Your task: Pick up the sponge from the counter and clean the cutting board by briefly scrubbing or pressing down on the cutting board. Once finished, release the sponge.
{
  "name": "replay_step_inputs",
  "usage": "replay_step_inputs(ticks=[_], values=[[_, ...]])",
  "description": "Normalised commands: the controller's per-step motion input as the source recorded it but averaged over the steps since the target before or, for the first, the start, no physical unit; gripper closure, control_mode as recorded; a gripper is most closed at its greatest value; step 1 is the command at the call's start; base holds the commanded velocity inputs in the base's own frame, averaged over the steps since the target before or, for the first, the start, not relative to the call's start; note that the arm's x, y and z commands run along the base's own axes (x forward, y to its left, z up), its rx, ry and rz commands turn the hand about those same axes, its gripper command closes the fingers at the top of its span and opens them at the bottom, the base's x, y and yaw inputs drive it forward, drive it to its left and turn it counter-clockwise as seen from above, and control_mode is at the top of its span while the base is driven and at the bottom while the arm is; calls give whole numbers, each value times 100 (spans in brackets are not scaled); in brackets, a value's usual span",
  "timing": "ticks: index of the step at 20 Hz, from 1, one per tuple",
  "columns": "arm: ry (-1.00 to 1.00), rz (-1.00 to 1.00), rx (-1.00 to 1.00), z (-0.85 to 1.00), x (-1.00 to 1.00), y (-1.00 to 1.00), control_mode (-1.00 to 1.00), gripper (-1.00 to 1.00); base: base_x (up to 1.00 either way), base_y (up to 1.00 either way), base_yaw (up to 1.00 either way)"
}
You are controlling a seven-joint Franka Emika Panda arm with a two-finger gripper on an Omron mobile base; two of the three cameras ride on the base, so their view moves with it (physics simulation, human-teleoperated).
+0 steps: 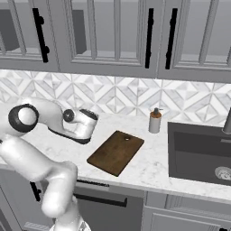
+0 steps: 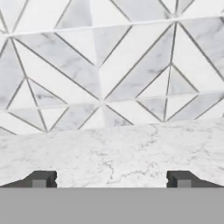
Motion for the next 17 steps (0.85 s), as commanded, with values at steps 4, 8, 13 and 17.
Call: replay_step_inputs(ticks=[4, 8, 13, 17], values=[[-25, 0, 24, 100, -96, -20, -100, -100, 0, 0, 0], [-20, 0, 21, 100, -93, -17, -100, -100, 0, 0, 0], [-6, 0, 10, 100, -95, -19, -100, -100, 0, 0, 0], [0, 0, 6, 100, -92, -23, -100, -100, 0, 0, 0]])
